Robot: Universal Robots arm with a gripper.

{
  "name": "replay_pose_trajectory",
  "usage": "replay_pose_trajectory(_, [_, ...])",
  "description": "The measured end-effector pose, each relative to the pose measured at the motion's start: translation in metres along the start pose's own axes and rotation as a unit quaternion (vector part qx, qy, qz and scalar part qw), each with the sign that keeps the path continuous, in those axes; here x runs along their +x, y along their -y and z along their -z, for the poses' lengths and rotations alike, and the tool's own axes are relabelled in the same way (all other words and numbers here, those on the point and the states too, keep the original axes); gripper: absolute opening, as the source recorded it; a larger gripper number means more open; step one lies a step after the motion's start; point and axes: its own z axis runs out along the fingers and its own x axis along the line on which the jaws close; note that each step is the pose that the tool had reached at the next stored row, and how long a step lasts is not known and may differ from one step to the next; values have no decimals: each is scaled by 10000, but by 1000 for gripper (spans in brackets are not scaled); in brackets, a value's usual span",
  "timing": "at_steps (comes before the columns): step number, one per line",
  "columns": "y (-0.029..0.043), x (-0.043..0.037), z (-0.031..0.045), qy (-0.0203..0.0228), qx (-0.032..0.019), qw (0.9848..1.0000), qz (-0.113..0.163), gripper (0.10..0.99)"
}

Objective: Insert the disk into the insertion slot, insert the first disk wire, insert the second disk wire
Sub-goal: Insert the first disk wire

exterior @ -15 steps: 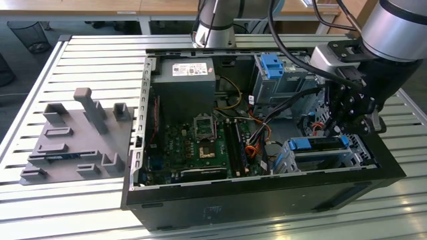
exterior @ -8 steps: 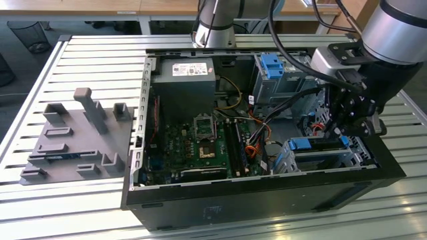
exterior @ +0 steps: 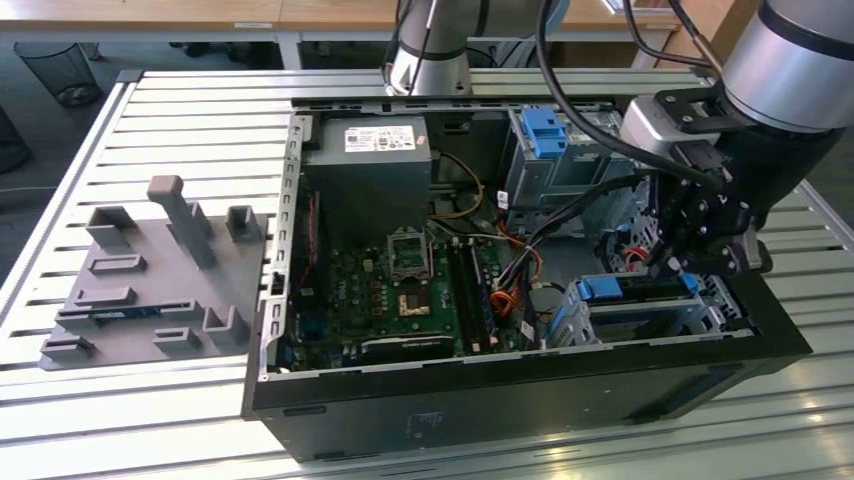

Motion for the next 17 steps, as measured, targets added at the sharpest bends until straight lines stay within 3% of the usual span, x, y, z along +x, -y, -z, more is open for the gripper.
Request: replay_pose_trajectory(17, [8, 21, -21, 0, 1, 10000, 0, 169])
